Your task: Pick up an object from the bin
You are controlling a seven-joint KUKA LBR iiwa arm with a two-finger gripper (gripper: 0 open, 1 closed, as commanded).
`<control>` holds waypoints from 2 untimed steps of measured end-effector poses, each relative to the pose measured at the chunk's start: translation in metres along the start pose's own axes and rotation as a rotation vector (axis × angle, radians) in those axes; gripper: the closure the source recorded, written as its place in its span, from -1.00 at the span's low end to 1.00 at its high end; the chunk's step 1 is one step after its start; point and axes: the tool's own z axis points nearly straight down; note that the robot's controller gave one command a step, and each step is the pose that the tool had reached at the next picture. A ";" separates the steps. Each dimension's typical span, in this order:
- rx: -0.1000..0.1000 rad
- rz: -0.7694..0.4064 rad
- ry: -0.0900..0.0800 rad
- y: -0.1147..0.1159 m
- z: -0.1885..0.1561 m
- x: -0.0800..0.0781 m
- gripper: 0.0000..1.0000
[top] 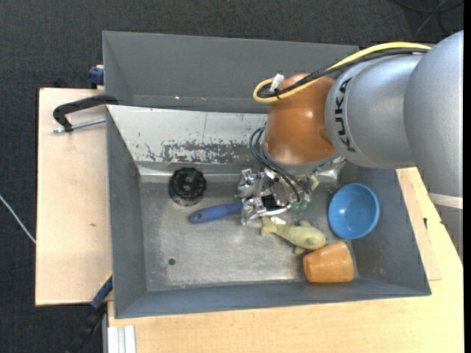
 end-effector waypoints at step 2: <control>0.003 -0.665 -0.003 0.014 -0.172 0.019 1.00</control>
Offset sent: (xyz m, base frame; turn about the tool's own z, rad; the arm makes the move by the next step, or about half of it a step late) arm -0.0047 0.0235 -0.0054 -0.4976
